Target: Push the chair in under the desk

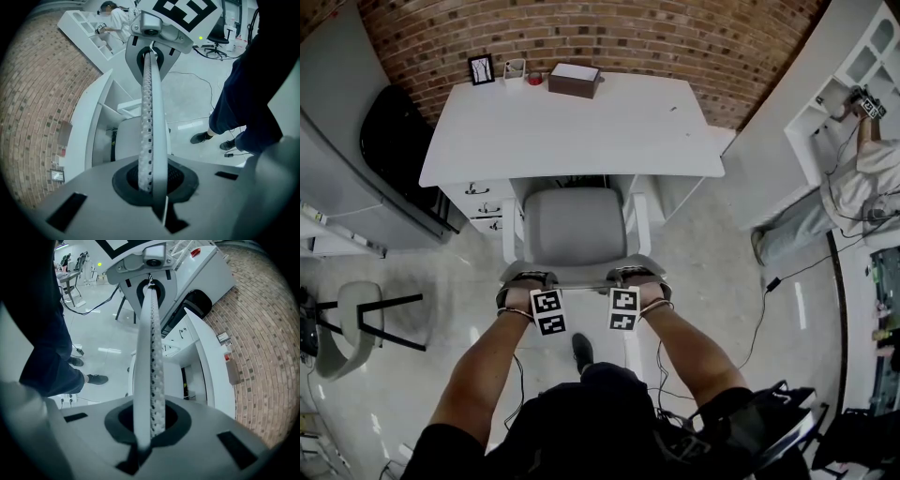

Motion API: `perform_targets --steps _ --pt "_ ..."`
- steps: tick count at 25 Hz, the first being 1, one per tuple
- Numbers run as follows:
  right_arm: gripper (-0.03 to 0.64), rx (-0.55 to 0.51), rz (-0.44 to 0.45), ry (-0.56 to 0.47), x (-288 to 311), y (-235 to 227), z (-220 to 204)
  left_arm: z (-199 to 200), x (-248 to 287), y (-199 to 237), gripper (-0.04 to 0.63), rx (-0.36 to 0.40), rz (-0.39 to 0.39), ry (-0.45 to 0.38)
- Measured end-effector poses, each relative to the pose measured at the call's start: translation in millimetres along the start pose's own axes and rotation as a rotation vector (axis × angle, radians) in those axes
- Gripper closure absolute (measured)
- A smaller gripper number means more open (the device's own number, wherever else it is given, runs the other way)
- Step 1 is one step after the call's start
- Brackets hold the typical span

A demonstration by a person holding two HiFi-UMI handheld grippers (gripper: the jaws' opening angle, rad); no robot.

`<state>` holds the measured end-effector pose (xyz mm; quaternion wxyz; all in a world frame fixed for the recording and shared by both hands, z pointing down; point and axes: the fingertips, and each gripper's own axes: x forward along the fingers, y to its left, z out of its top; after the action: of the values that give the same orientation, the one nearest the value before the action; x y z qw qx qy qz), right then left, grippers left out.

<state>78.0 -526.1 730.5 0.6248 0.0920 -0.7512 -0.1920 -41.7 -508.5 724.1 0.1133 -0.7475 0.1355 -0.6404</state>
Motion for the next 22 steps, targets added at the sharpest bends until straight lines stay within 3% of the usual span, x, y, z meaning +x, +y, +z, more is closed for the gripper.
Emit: perform_targets --steps 17,22 --pt "0.606 -0.016 -0.004 -0.003 8 -18 -7 3 9 17 0.584 -0.012 -0.009 0.011" --pt "0.606 -0.010 -0.001 0.001 7 -16 -7 3 8 17 0.584 0.002 0.020 0.009"
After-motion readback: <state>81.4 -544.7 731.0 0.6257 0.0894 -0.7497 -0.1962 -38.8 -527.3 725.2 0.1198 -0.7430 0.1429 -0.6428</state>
